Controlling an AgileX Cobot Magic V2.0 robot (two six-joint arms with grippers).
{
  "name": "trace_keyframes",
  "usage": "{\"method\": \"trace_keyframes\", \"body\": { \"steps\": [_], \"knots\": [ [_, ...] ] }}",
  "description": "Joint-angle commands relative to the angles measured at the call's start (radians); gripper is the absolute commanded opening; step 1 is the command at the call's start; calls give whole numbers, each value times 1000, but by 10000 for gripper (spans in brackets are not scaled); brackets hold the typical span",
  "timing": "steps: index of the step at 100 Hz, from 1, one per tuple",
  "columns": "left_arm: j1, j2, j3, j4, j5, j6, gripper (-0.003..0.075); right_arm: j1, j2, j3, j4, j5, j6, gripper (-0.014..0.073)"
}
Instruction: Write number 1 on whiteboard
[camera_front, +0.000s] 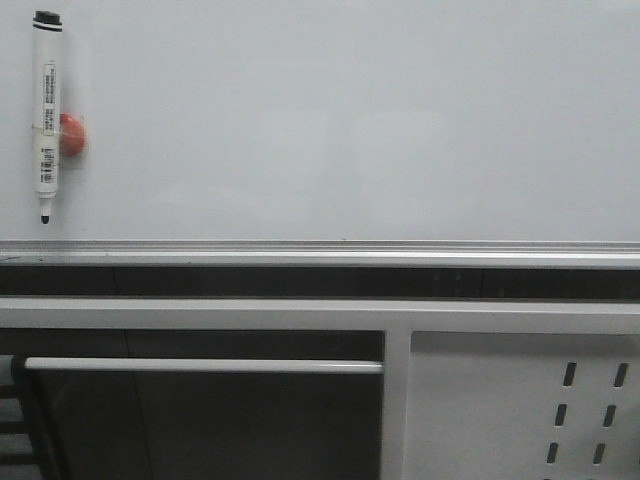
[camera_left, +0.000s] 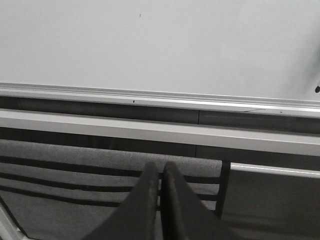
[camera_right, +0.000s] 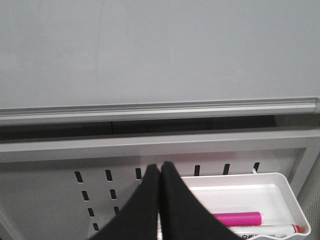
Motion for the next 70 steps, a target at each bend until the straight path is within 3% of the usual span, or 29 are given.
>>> {"method": "trace_keyframes", "body": {
  "steps": [1,70],
  "knots": [
    [1,-26,22,-3,-54,-9,-18,-6,-16,29,-16,-20,-9,-72],
    [1,-26,22,34,-54,-5,-18,-6,-16,29,-16,-20,-9,-72]
  ]
}}
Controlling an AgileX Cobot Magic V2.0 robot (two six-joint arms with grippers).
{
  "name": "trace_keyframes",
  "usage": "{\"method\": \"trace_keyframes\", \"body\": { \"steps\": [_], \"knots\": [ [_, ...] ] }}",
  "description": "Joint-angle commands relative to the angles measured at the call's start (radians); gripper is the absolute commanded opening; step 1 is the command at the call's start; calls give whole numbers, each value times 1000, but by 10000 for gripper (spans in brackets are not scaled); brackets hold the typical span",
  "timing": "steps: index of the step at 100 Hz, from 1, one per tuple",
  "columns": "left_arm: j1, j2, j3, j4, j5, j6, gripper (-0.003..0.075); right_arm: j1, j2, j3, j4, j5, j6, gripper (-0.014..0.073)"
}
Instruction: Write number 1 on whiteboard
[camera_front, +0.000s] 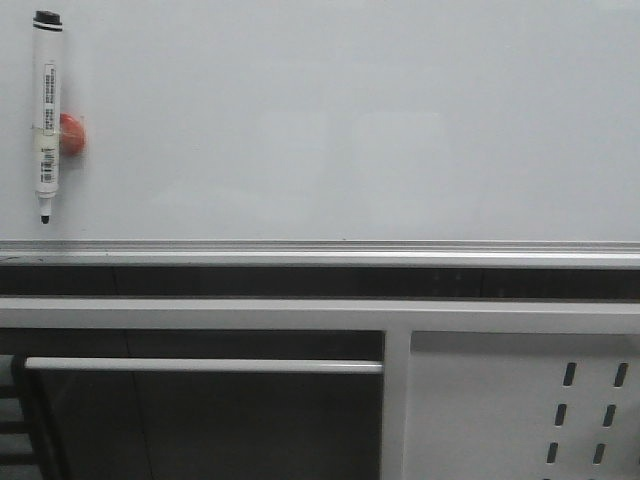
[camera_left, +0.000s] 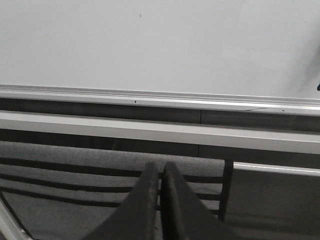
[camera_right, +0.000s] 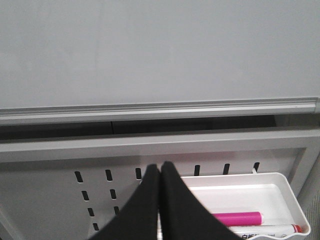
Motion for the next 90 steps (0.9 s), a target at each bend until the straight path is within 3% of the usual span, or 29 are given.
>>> {"method": "trace_keyframes", "body": {
  "steps": [1,24,37,48,60,76,90],
  "knots": [
    [1,-26,22,13,-54,-5,-18,-6,-16,29,-16,-20,-9,-72],
    [1,-26,22,-8,-94,-5,-18,-6,-16,29,-4,-64,-9,-72],
    [1,-26,22,-17,-367,-5,-18,-6,-16,29,100,-299,-9,-72],
    [1,-26,22,-17,-618,-5,-18,-6,-16,29,115,-493,-9,-72],
    [1,-26,22,-17,-774,-5,-18,-6,-16,29,115,-601,-9,-72],
    [1,-26,22,-17,-839,-5,-18,-6,-16,27,115,-721,-9,-72],
    [1,-26,22,-17,-839,-5,-18,-6,-16,27,118,-726,-9,-72]
  ]
}}
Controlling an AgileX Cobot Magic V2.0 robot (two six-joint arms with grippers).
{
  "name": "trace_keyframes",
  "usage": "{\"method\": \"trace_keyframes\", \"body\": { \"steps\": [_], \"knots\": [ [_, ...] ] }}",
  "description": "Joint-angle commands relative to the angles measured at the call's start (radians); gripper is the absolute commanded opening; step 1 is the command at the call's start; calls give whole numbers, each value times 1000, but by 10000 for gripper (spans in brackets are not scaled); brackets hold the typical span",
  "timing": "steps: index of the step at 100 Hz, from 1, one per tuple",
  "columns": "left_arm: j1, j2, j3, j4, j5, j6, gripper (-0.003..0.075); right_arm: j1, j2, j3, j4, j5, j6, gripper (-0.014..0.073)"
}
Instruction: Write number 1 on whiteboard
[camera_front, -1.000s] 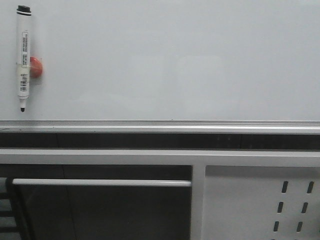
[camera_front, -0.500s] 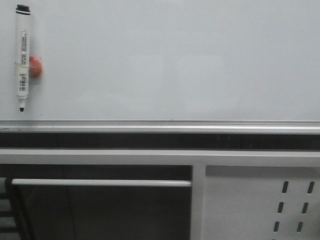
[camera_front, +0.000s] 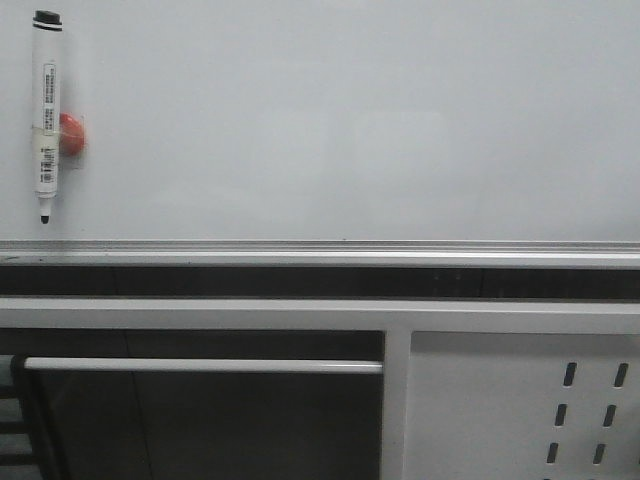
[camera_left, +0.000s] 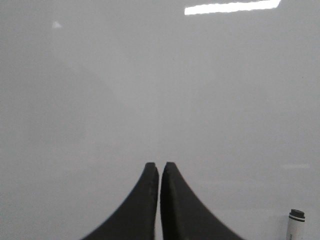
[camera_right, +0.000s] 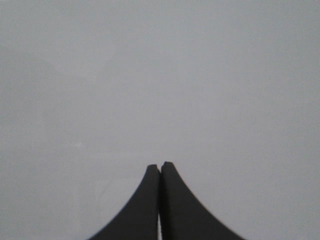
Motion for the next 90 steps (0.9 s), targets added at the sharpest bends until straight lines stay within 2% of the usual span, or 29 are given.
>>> {"method": "trace_keyframes", "body": {
  "steps": [1,13,24,30,39,56,65,70,80,90],
  "knots": [
    [1,-26,22,-10,-79,-5,-18,-6,-16,27,9,-87,-7,-72],
    [1,-26,22,-10,-86,-5,-18,-6,-16,27,29,-84,80,-72],
    [1,-26,21,-10,-95,-10,-18,-6,-16,27,34,33,142,-72],
    [1,-26,18,-17,-95,-15,-18,-6,-16,20,34,118,150,-72],
    [1,-18,8,-17,-93,-64,-18,7,-14,-9,34,163,153,-71],
    [1,76,-53,-2,43,-100,-18,43,17,-84,91,294,153,-67],
    [1,158,-99,54,55,-122,-18,63,63,-129,112,342,153,-67],
    [1,203,-135,81,55,-156,-18,71,89,-163,112,374,153,-67],
    [-3,280,-201,106,52,-316,-18,88,135,-220,117,425,153,-67],
    [-12,337,-243,106,18,-391,-18,90,154,-233,118,378,153,-67]
  ]
}}
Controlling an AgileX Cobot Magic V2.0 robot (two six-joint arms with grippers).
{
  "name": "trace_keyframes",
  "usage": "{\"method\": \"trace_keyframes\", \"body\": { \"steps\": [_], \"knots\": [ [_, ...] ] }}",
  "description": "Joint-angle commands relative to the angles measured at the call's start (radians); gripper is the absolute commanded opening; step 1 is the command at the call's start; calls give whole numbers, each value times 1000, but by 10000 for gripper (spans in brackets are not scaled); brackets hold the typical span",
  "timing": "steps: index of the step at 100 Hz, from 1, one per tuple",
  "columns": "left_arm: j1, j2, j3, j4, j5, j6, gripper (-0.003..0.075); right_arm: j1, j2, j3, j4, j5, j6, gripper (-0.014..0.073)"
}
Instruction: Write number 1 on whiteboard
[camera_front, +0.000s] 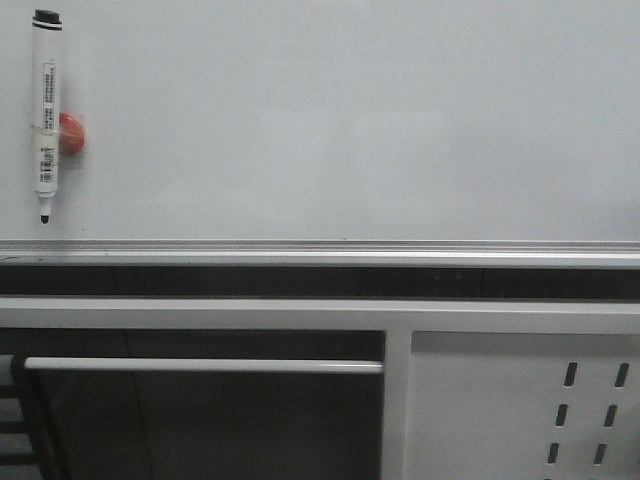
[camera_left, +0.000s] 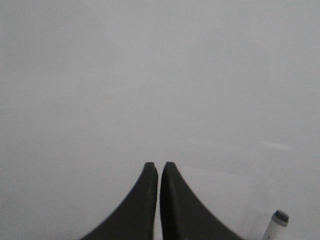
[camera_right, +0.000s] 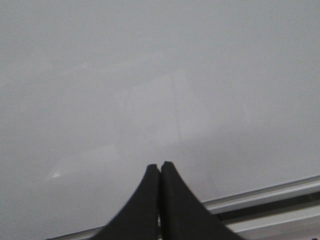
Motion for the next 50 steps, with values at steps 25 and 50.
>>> {"method": "trace_keyframes", "body": {
  "steps": [25,50],
  "knots": [
    [-10,133,-73,37,-161,-76,-18,4,33,-93,-2,-40,-2,-71],
    [-41,135,-225,315,5,-235,-18,4,115,-330,-51,267,-71,-71]
  ]
}}
